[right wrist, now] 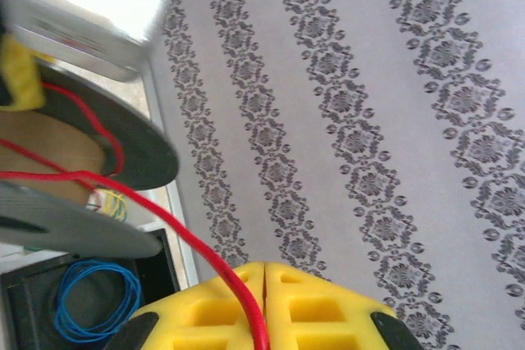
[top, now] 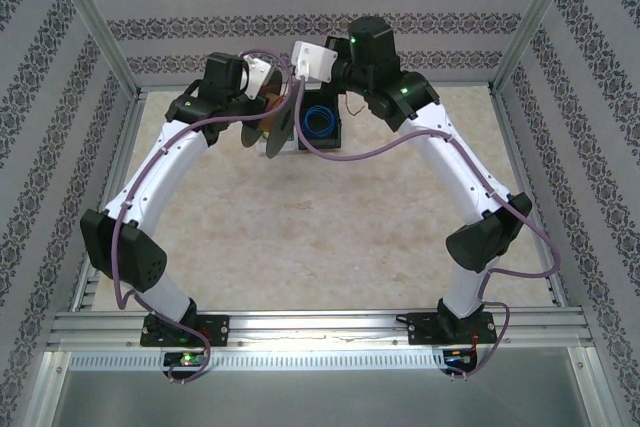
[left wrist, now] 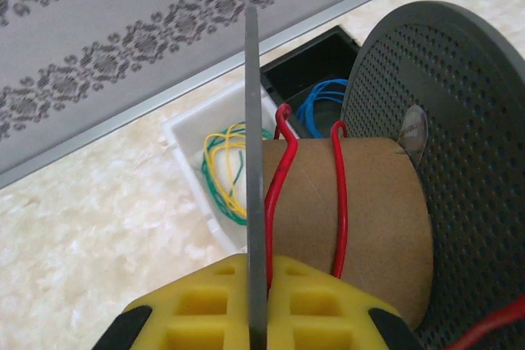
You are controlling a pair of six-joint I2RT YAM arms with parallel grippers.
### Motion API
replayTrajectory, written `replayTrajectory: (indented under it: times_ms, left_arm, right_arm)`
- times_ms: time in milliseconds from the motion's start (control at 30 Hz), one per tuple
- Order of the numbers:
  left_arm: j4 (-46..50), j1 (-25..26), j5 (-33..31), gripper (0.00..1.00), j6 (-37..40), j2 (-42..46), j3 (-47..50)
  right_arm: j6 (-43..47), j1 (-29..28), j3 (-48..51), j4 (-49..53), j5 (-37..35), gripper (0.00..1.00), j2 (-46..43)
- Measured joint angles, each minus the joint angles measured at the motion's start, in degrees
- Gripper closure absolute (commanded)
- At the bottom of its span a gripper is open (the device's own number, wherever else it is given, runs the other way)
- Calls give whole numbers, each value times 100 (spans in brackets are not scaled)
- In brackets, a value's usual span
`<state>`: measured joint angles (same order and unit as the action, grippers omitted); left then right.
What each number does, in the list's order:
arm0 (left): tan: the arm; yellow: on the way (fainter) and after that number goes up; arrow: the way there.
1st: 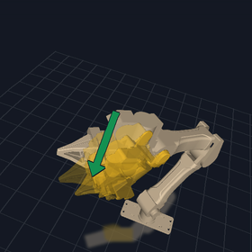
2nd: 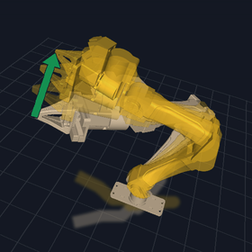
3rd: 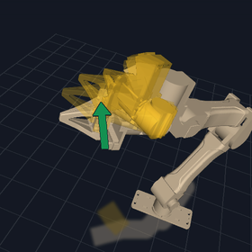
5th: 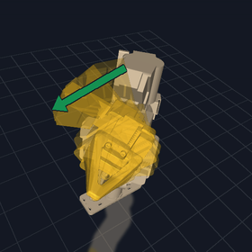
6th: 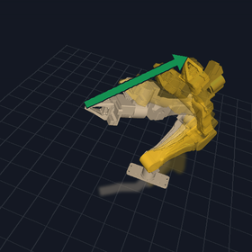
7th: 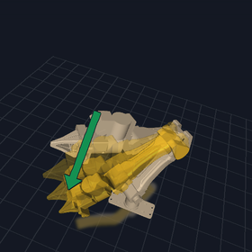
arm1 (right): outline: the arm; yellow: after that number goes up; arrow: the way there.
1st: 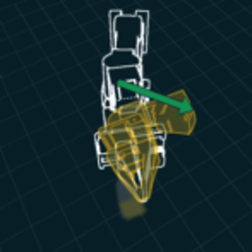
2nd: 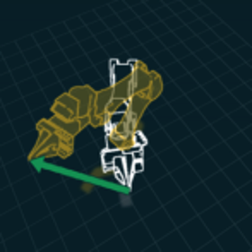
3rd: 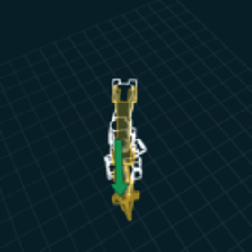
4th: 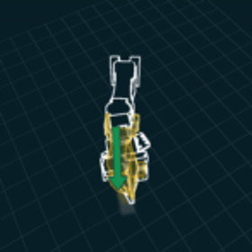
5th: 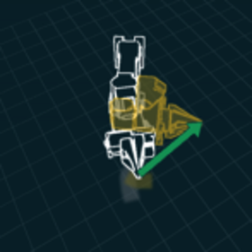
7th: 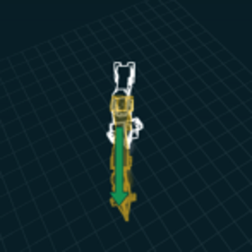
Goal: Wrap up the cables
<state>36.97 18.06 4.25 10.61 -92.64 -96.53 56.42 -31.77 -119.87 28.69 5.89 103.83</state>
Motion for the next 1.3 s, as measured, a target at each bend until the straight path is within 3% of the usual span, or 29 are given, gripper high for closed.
replayTrajectory:
  times_ms: [467, 667, 1133, 1300]
  left_arm:
    - [376, -2, 1762, 100, 1161, 1040, 645]
    - [378, -13, 1947, 100, 1351, 1172, 632]
    - [-157, -160, 2232, 100, 970, 1172, 511]
    - [-354, -208, 2127, 100, 673, 1167, 407]
  right_arm:
    - [-372, 542, -426, 114, 619, 100, 778]
    - [-599, 780, -96, -24, 920, 100, 817]
    - [-1427, 1134, 2015, -1451, 1609, 100, 612]
    - [-1869, 1255, 2514, -2098, 1963, 90, 415]
